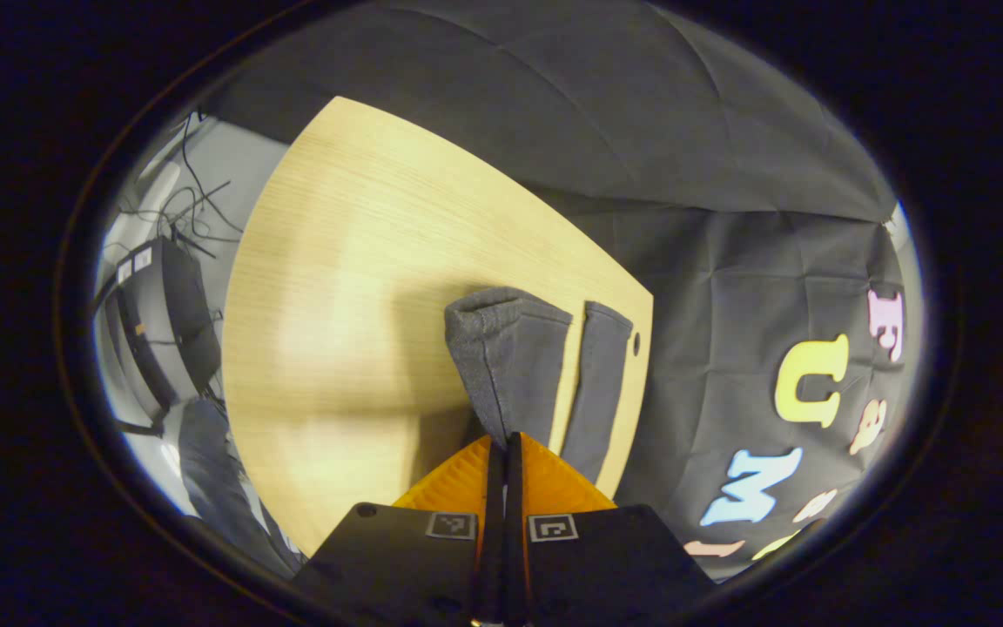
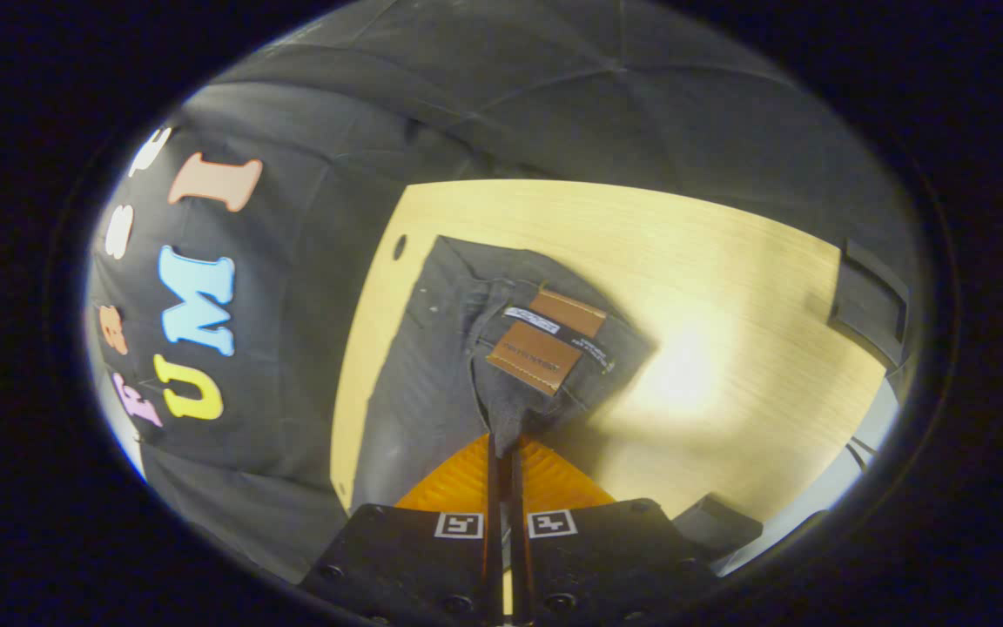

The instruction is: Grasp the waist and the cuffs of the jeans and fold them to make the two legs overlap; first hold the waist and fold one-third of the jeans toward the cuffs, then hold the cuffs and fold the remaining one-third in the same direction to finish folding.

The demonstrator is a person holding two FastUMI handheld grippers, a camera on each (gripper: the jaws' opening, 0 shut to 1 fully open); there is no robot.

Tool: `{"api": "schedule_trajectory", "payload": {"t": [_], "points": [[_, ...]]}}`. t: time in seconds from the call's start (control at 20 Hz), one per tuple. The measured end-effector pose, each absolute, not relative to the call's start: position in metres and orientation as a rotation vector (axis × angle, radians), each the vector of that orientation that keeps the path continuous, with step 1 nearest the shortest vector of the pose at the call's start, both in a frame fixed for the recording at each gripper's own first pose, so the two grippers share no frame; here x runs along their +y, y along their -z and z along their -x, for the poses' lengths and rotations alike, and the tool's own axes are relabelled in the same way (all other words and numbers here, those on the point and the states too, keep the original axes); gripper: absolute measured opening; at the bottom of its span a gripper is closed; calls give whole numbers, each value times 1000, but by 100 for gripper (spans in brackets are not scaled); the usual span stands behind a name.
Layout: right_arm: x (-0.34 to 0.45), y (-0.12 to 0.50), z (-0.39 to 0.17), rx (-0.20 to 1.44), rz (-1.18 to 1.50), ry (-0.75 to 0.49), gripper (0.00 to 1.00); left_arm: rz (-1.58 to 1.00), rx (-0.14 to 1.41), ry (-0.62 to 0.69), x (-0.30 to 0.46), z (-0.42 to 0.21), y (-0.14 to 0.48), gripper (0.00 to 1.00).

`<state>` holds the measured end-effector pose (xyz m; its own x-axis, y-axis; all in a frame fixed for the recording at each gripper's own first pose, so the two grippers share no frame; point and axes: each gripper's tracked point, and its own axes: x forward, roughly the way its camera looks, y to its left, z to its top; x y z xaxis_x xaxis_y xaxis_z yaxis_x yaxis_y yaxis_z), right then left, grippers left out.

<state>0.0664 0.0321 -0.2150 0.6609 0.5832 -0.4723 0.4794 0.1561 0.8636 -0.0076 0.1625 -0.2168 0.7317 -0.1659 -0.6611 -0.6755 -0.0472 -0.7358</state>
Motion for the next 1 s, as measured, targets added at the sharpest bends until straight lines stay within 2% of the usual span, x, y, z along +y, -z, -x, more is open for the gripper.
{"api": "schedule_trajectory", "payload": {"t": [0.25, 0.5, 0.75, 1.0], "points": [[29, 158, -123, 947, -1491, -270, 3, 1631, 711, -472, 158, -32, 180, 8], [24, 122, -202, 976, -1500, -323, 3, 1779, 759, -496, 150, -117, 154, 8], [36, 118, -300, 968, -1499, -253, 3, 1690, 813, -420, 137, -238, 149, 8], [54, 161, -353, 980, -1535, -108, 3, 1571, 911, -308, 99, -351, 183, 8]]}}
